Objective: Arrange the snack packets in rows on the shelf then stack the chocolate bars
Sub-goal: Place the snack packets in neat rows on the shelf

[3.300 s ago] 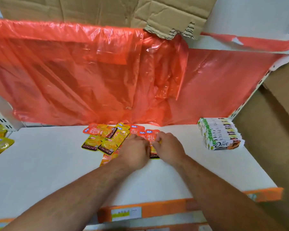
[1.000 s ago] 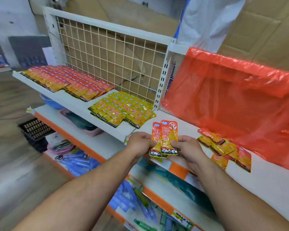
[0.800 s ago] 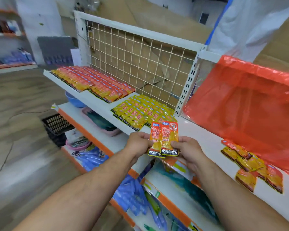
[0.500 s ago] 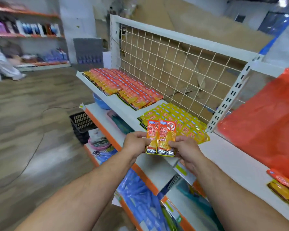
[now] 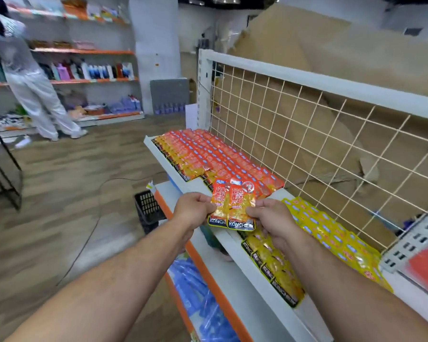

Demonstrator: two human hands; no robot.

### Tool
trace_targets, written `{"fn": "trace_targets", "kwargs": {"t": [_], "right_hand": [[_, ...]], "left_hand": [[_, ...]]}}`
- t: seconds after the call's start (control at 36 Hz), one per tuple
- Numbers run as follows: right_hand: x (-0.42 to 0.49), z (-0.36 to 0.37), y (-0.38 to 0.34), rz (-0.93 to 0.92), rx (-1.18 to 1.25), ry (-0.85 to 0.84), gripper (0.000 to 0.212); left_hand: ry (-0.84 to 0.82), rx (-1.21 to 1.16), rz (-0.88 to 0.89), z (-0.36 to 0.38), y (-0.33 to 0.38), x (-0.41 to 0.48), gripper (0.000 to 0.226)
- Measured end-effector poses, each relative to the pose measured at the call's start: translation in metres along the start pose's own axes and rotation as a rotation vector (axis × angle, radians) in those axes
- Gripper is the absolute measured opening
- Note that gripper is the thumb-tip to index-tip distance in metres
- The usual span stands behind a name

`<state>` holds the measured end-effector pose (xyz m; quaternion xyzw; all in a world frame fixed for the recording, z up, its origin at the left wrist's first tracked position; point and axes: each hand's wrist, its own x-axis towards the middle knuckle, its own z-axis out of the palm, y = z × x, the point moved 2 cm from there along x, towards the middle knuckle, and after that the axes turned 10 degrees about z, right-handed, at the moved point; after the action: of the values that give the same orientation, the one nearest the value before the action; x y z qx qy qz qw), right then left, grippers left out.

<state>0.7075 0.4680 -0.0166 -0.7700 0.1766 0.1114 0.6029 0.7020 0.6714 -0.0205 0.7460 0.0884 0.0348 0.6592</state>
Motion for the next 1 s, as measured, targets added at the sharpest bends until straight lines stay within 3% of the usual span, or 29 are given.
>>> {"fn": "trace_targets", "kwargs": {"t": [0.36, 0.44, 0.83, 0.94, 1.0], "right_hand": [[0.083, 0.044, -0.033, 0.022, 0.01, 0.102, 0.039], [0.099, 0.06, -0.041, 0.03, 0.056, 0.18, 0.035], [0.118, 0.121, -0.054, 0.072, 0.164, 0.485, 0.047], [0.112, 0.128, -0.052, 0.099, 0.137, 0.508, 0.032], [0.111, 0.13, -0.05, 0.115, 0.142, 0.516, 0.019]], "left_hand": [[-0.17, 0.068, 0.051, -0.021, -0.006, 0.117, 0.009], [-0.209, 0.11, 0.092, -0.027, -0.011, 0.155, 0.019], [-0.536, 0.567, 0.357, -0.052, -0.017, 0.265, 0.038], [-0.592, 0.682, 0.445, -0.053, -0.017, 0.271, 0.033], [-0.6, 0.738, 0.496, -0.054, -0.017, 0.271, 0.014]]}}
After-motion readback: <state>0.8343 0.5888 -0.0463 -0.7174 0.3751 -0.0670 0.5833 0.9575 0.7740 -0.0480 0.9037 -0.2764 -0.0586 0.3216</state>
